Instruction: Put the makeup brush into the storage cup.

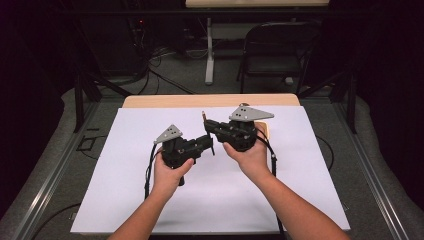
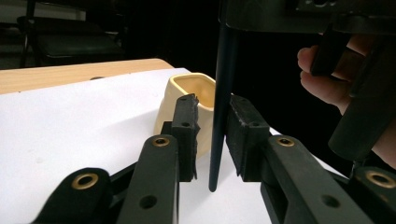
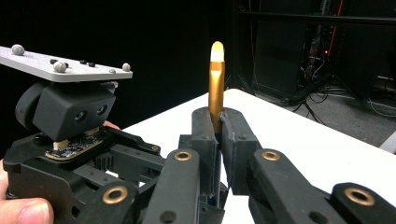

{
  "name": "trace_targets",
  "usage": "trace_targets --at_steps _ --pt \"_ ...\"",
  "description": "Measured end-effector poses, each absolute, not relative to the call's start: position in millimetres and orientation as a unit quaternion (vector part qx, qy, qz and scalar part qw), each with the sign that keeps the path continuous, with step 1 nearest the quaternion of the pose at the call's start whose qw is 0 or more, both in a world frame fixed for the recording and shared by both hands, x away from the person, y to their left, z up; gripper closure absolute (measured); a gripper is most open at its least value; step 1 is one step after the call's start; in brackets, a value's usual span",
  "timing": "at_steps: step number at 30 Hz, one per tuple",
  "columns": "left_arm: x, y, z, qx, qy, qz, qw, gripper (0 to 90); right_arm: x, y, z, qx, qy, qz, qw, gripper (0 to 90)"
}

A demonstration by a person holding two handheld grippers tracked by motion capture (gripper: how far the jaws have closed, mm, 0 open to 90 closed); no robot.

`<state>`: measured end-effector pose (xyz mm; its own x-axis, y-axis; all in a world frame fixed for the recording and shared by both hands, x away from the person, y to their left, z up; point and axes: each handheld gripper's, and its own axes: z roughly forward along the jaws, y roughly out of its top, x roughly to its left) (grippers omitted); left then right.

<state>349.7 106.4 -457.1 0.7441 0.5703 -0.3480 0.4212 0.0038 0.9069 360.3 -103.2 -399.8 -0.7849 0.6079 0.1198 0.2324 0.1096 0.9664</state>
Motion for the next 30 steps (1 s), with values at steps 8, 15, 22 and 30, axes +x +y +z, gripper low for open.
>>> trace_targets --at_steps 8,15,22,30 --pt "349.3 104.1 -457.3 0.699 0.355 0.056 0.618 80.7 360.9 -102.3 -399.6 0.290 0.726 0.604 0.155 84.1" --pt "348.9 104.8 -457.2 0.701 0.351 0.058 0.618 83.5 361.1 -101.3 -399.8 0.290 0.727 0.603 0.154 84.1" --pt "348.7 106.1 -456.9 0.704 0.348 0.061 0.616 83.8 361.2 -100.3 -399.8 0.289 0.729 0.602 0.150 83.7" --pt "348.8 108.0 -456.3 0.707 0.349 0.070 0.611 83.8 361.2 -97.2 -399.3 0.295 0.736 0.591 0.150 70.4"
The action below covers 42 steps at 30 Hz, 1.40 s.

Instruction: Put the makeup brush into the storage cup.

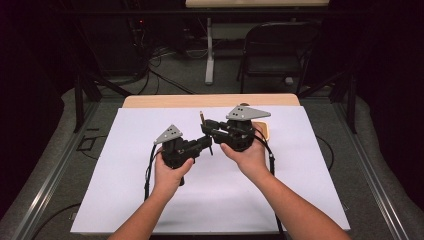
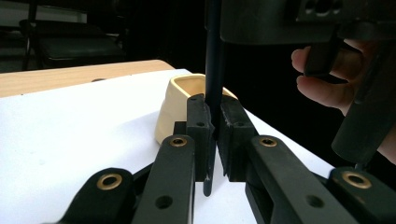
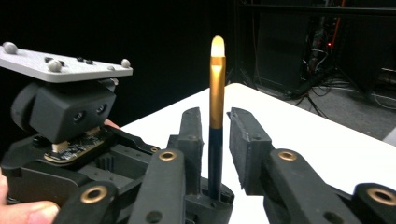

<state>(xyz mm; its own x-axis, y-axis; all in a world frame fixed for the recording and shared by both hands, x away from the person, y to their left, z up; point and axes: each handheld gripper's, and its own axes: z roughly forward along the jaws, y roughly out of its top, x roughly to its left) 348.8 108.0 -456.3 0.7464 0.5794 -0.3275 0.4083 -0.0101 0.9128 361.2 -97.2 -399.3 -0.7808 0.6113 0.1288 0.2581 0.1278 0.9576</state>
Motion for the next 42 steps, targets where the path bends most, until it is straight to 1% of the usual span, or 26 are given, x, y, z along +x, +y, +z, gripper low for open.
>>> trace_targets --at_steps 2,6,15,26,35,42 --pt "348.6 108.6 -456.1 0.708 0.349 0.075 0.609 83.8 361.9 -97.2 -399.5 0.299 0.736 0.590 0.147 66.8" --pt "347.7 109.7 -455.9 0.717 0.345 0.091 0.599 83.8 362.3 -97.7 -399.0 0.302 0.733 0.594 0.138 63.5" --pt "344.6 109.5 -455.7 0.732 0.332 0.131 0.581 83.8 362.3 -96.4 -397.2 0.304 0.734 0.593 0.131 63.0" --pt "341.2 107.1 -456.4 0.742 0.320 0.170 0.564 83.9 362.3 -95.7 -397.1 0.304 0.737 0.589 0.132 66.6" --pt "340.1 105.1 -457.1 0.747 0.312 0.179 0.559 83.9 362.6 -95.4 -397.4 0.305 0.738 0.588 0.131 70.7" --pt "340.0 104.0 -457.5 0.750 0.307 0.176 0.559 83.9 363.4 -95.7 -396.8 0.310 0.737 0.587 0.128 73.1"
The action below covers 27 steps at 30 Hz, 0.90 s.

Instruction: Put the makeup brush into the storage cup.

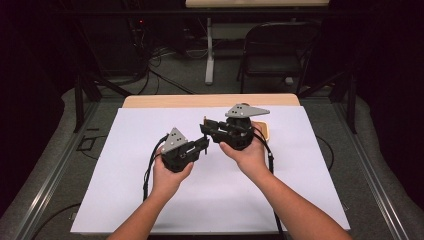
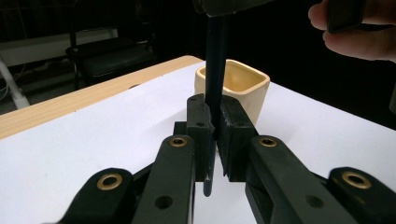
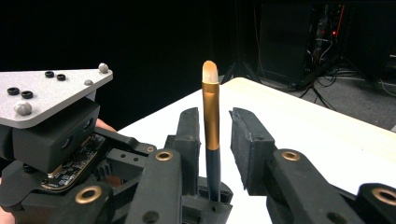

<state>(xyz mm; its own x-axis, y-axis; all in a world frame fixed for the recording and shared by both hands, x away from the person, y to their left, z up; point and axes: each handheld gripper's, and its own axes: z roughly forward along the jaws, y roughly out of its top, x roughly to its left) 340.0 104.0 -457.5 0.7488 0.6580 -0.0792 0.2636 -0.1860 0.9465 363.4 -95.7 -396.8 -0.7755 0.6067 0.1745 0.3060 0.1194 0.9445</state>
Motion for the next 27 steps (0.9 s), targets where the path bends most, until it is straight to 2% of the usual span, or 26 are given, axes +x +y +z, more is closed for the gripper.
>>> trace_targets --at_steps 27 --pt "339.8 97.9 -456.7 0.751 0.304 0.170 0.560 83.8 363.1 -97.1 -396.4 0.308 0.744 0.576 0.139 83.5"
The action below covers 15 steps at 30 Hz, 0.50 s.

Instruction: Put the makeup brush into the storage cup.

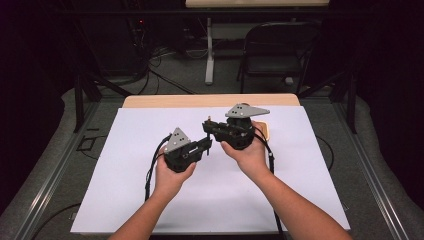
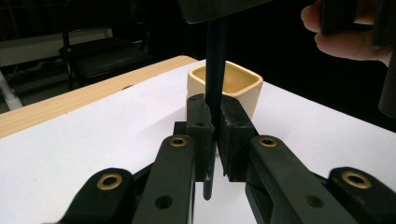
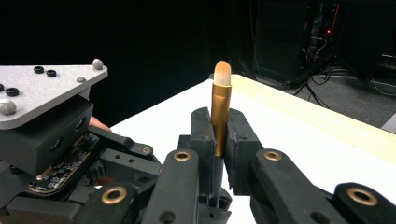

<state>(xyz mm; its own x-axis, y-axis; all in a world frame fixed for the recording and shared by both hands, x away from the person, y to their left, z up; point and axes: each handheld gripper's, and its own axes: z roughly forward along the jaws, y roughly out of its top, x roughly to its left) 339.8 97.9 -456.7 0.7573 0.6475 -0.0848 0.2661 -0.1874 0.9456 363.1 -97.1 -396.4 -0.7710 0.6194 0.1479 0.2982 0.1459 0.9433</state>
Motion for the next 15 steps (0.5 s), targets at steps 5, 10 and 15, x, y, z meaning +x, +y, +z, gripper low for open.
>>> trace_targets --at_steps 5,10,15 --pt "340.2 98.5 -456.4 0.751 0.306 0.162 0.562 83.8 362.4 -95.9 -396.1 0.307 0.745 0.574 0.143 83.5" --pt "340.2 98.5 -456.3 0.749 0.309 0.160 0.564 83.7 362.6 -95.8 -395.5 0.306 0.746 0.574 0.144 83.6" --pt "340.7 99.0 -456.2 0.749 0.309 0.158 0.565 83.1 362.7 -95.9 -394.9 0.306 0.748 0.572 0.144 83.6"
